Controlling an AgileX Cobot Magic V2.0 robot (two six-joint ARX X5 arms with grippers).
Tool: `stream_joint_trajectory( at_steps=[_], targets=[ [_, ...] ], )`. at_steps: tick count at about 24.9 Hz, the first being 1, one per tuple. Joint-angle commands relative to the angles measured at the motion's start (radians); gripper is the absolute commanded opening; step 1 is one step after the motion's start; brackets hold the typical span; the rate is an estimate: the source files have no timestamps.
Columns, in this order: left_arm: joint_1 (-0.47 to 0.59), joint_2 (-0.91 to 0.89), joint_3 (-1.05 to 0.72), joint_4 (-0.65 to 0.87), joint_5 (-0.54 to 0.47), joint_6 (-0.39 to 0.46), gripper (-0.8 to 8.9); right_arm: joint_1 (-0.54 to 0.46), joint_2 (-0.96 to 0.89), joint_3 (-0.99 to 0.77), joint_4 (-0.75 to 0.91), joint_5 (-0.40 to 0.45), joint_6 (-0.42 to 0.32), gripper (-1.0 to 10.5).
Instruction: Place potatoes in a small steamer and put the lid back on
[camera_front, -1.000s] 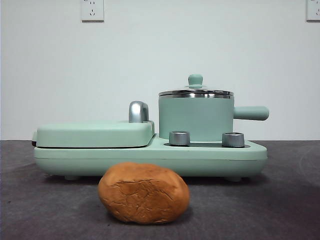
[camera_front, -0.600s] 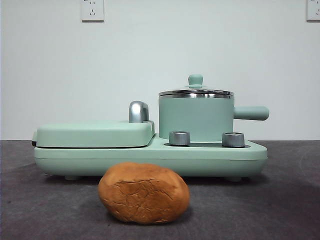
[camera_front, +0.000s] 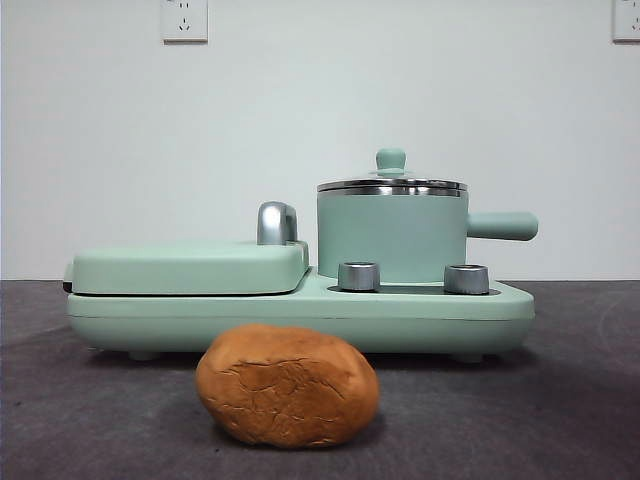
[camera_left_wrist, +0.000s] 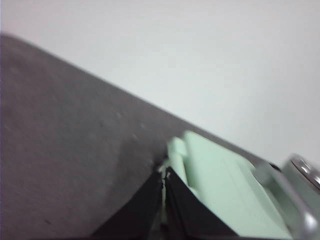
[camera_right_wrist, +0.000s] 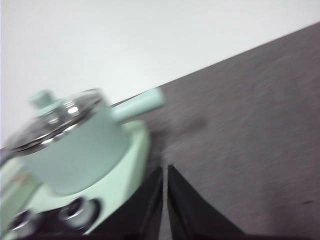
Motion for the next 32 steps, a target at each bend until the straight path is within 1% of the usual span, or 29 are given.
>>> stream_joint_trajectory(
  at_steps=[1,2,4,6,9,11,13,15,17,18,21,24,26,29,32],
  targets=[
    [0.001,0.024,0.086,-0.026,0.065,-0.013,0.09,0.003,0.021,0.073,-0.014,-0.038,0.039,0.1],
    [0.001,0.037,0.116,-0.046,0.096,0.003,0.09,0.002,0.034,0.102,-0.034,-0.047,0.033,0.1],
    [0.001,0.063,0.177,-0.095,0.147,0.068,0.09,0.003,0.06,0.156,-0.064,-0.068,0.006,0.1],
    [0.001,0.097,0.251,-0.172,0.175,0.148,0.09,0.003,0.092,0.219,-0.089,-0.106,-0.058,0.1],
    [0.001,0.156,0.357,-0.279,0.182,0.274,0.08,0.003,0.146,0.309,-0.131,-0.153,-0.159,0.1],
    [0.001,0.202,0.417,-0.325,0.193,0.367,0.06,0.003,0.193,0.372,-0.166,-0.175,-0.254,0.1],
    [0.0,0.252,0.466,-0.345,0.232,0.472,0.06,0.004,0.241,0.426,-0.2,-0.179,-0.356,0.1],
    [-0.002,0.306,0.51,-0.358,0.282,0.594,0.06,0.005,0.292,0.473,-0.224,-0.179,-0.459,0.1],
    [-0.008,0.356,0.546,-0.365,0.326,0.703,0.06,0.005,0.341,0.507,-0.232,-0.18,-0.55,0.1],
    [-0.014,0.379,0.562,-0.369,0.338,0.743,0.06,0.007,0.364,0.519,-0.232,-0.181,-0.592,0.1],
    [-0.041,0.453,0.602,-0.373,0.349,0.825,0.06,0.024,0.434,0.55,-0.232,-0.196,-0.721,0.1],
    [-0.073,0.528,0.634,-0.373,0.349,0.879,0.06,0.058,0.497,0.57,-0.228,-0.212,-0.827,0.1],
    [-0.097,0.581,0.654,-0.372,0.349,0.903,0.06,0.091,0.533,0.576,-0.223,-0.209,-0.877,0.1],
    [-0.139,0.657,0.681,-0.372,0.349,0.932,0.06,0.15,0.581,0.578,-0.21,-0.2,-0.927,0.1],
    [-0.189,0.72,0.699,-0.37,0.349,0.953,0.07,0.209,0.621,0.578,-0.193,-0.201,-0.942,0.1]
  ],
)
